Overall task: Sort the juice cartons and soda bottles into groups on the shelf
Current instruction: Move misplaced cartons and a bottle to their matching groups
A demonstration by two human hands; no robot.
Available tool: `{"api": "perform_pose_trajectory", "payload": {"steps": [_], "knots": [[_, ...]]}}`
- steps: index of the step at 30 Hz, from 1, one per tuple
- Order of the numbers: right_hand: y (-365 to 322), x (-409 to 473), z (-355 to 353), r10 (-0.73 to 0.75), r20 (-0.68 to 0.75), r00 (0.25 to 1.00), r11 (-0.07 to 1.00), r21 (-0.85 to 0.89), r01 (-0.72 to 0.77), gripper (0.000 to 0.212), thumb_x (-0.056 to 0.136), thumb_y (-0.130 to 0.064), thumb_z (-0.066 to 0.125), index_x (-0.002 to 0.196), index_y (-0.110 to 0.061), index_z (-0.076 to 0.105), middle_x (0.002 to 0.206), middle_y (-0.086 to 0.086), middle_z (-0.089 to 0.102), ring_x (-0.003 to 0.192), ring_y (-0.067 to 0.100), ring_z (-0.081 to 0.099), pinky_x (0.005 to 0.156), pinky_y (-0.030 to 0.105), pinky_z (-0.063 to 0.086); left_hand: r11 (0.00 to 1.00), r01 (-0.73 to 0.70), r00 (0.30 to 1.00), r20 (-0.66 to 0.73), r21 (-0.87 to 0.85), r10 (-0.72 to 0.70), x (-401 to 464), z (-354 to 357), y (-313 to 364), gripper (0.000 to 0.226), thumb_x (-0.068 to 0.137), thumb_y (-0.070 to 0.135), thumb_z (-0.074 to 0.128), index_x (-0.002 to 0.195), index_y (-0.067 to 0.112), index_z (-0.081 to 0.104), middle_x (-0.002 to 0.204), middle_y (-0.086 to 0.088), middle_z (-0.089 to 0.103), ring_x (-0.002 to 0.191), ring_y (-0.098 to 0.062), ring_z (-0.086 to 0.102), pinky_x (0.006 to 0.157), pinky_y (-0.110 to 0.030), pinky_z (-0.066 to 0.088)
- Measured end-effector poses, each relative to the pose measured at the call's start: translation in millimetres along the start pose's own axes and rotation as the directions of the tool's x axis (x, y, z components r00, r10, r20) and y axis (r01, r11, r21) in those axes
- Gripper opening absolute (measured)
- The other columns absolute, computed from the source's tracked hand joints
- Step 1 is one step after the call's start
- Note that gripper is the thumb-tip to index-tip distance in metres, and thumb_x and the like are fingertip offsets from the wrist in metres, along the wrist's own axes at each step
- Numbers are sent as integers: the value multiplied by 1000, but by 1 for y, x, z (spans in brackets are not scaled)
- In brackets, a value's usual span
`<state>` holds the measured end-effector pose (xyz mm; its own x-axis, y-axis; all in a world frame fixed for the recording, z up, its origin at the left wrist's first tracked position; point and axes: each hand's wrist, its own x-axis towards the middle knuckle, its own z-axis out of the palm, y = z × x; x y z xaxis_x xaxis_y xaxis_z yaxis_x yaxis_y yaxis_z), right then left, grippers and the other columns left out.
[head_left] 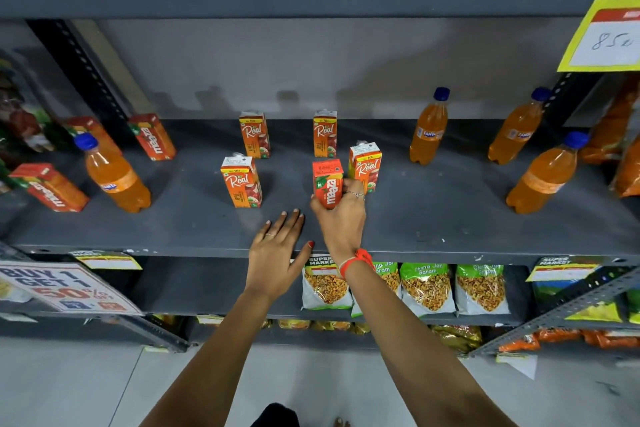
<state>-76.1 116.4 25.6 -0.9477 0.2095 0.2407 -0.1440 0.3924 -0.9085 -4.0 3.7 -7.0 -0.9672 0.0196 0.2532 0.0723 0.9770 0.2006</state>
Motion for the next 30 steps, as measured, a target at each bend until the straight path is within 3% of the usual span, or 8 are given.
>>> {"api": "perform_pose_trajectory", "payload": {"steps": [6,7,11,19,25,27,30], "knots": [[17,-7,-34,85,-114,990,996,35,-81,48,61,-33,76,99,-19,48,93,-1,61,80,13,59,66,10,39,1000,-2,1000,-10,19,2,0,1,0,58,91,49,27,131,13,46,138,-4,50,130,-22,43,108,-41,31],[20,-4,-43,112,-146,983,993,48,-106,48,61,-32,76,98,-19,48,92,0,62,79,13,61,64,10,39,1000,-2,1000,-11,18,2,0,1,0,59,91,50,25,131,13,47,138,-4,50,130,-22,43,108,-41,31],[18,15,-80,173,-266,948,985,58,-164,46,64,-24,77,100,-11,51,97,8,64,86,22,63,74,28,47,1000,1,1000,-20,11,-1,-1,0,0,64,92,53,17,130,12,49,136,-5,52,128,-22,44,107,-40,32],[17,42,-121,204,-311,928,972,-47,-230,47,80,-17,68,116,7,50,119,25,56,109,36,53,84,28,36,1000,4,1000,-16,0,-4,0,-3,4,67,92,54,15,127,11,52,132,-6,55,125,-25,48,104,-42,37],[37,56,-122,206,-309,928,974,-23,-224,53,76,-24,71,118,-2,47,120,20,55,107,31,56,90,32,45,1000,9,1000,-9,-6,-9,0,-3,4,68,92,55,15,127,11,51,133,-6,54,125,-25,48,103,-44,37],[44,60,-121,194,-329,924,979,8,-202,55,72,-25,76,115,-8,46,115,15,57,100,27,61,84,33,52,1000,10,1000,1,-6,-10,0,-4,4,68,91,56,14,128,11,50,134,-6,53,126,-25,47,103,-44,37],[54,62,-118,191,-347,918,981,51,-185,58,70,-26,79,115,-12,44,112,12,61,97,23,63,75,24,50,1000,6,1000,16,3,-6,-1,-5,4,70,91,56,12,129,11,49,136,-6,52,128,-25,45,105,-43,35]]}}
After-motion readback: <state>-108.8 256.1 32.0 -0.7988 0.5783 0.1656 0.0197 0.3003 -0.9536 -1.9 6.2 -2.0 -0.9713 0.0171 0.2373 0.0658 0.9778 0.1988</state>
